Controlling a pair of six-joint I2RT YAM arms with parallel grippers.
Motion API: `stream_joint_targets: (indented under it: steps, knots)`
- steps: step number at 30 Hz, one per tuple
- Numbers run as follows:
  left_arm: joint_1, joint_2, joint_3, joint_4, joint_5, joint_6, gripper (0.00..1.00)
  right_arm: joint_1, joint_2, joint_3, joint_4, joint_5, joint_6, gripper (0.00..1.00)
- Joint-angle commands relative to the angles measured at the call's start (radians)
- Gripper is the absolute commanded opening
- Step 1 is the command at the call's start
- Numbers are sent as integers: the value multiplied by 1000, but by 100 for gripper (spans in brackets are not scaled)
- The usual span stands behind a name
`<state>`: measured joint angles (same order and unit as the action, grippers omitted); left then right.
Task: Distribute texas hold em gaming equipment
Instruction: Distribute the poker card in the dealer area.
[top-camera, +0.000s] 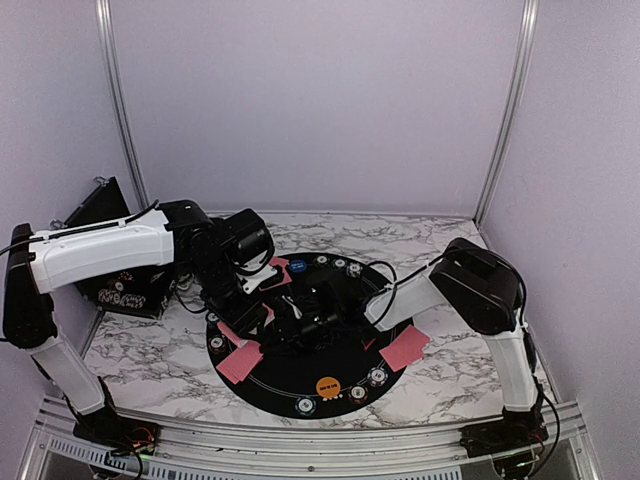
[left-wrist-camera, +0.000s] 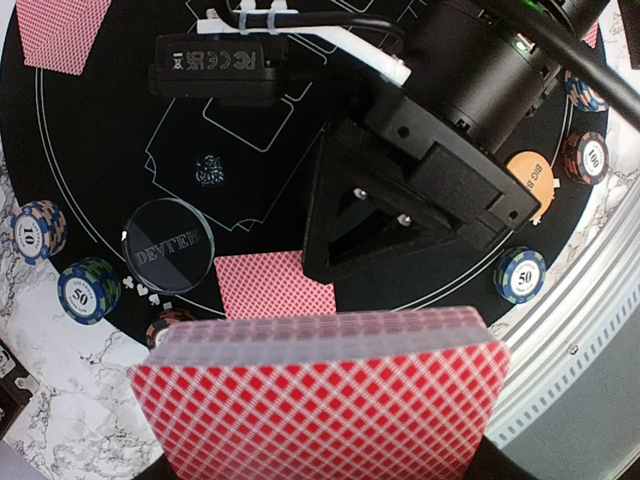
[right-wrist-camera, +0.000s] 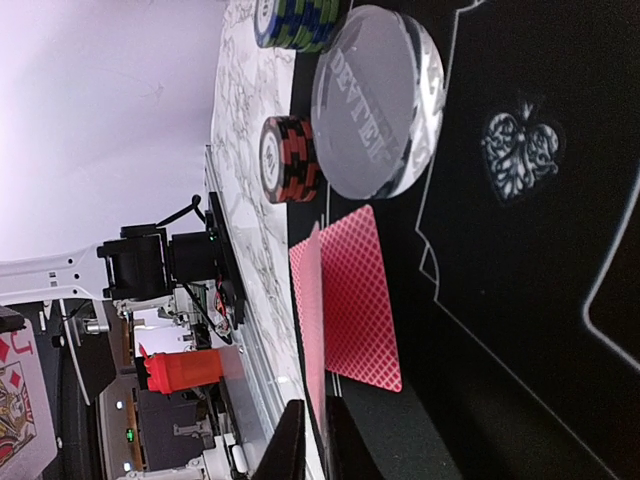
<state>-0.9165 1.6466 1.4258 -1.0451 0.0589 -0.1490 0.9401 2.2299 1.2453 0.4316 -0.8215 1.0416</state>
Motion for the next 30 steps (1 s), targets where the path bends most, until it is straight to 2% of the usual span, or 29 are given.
stream_joint_targets:
  steps: [1,10,13,30]
  knots:
    - [1,-36,13,-23,-7,2,58,15,16,42,-64,26,-46,8]
    - [2,-41,8,-23,-5,3,58,29,16,60,-112,43,-70,13]
    - [1,-45,2,-22,-5,-1,58,29,12,59,-121,49,-74,18]
    - [1,-93,-78,1,-5,-30,58,31,-37,26,-146,86,-88,57]
